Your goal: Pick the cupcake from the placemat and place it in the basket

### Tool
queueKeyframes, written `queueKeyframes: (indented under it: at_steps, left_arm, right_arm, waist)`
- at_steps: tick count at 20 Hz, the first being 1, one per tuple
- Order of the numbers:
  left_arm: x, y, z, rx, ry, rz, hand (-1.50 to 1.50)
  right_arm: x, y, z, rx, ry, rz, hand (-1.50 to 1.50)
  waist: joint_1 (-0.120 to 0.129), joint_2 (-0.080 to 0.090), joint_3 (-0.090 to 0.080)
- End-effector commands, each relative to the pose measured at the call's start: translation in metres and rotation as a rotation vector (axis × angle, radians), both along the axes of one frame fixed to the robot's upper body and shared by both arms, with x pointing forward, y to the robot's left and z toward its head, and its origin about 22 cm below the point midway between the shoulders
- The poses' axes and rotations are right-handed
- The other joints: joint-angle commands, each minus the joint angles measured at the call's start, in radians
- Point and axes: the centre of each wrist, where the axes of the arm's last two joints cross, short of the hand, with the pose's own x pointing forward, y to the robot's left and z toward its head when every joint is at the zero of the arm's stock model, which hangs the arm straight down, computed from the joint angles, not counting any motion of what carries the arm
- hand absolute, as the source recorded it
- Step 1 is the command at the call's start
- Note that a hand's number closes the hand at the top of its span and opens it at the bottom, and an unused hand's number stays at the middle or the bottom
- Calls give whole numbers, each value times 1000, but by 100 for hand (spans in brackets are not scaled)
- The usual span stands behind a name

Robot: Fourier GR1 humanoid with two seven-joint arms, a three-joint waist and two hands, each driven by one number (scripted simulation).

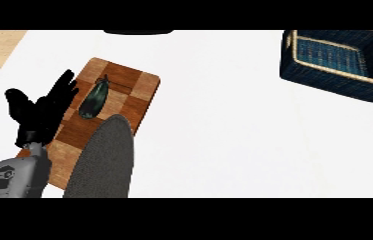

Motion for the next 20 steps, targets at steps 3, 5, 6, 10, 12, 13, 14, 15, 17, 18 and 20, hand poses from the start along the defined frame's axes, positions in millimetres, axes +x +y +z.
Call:
queueKeyframes:
  at_steps: [3, 5, 6, 10, 12, 13, 14, 15, 17, 18, 20]
  left_arm:
    - [-1, 3, 2, 4, -13, 3, 0]
    - [5, -1, 4, -18, 0, 15, 0]
    - [5, -15, -1, 15, -15, 5, 0]
    - [-2, -7, -1, 9, -3, 0, 0]
    - [4, -2, 17, 2, 0, -18, 0]
    - [-11, 9, -6, -8, -6, -2, 0]
    - [5, -11, -6, 10, -17, -14, 0]
    - [14, 6, 13, 4, -20, 20, 0]
    - [7, -2, -3, -8, 2, -9, 0]
    - [-5, -10, -2, -6, -3, -1, 0]
    - [1, 0, 4, 0, 1, -9, 0]
  right_arm:
    - [1, -33, -26, 24, -16, -2, 150]
    - [13, -27, -33, 93, -61, -236, -150]
    - [14, -40, -46, 123, -24, -203, -150]
    - [31, -51, -56, 69, 4, -158, -150]
    - [31, -66, -50, 70, -4, -115, -150]
    - [27, -54, -52, 77, -21, -87, -150]
    - [43, -42, -63, 77, -30, -69, -150]
    - [30, -59, -52, 97, -57, -47, -150]
    - [27, -76, -46, 156, -124, -75, -150]
    - [38, -60, -36, 168, -111, -108, -150]
    - [29, -74, -39, 291, -169, -172, -150]
  waist:
    - [-3, -2, 0]
    - [7, 2, 0]
    - [2, 1, 0]
    - [6, 1, 0]
    - [8, 1, 0]
    - [2, -2, 0]
    - [11, 5, 0]
    - [-2, 0, 0]
    - [0, 1, 0]
    - [10, 0, 0]
    - [2, -1, 0]
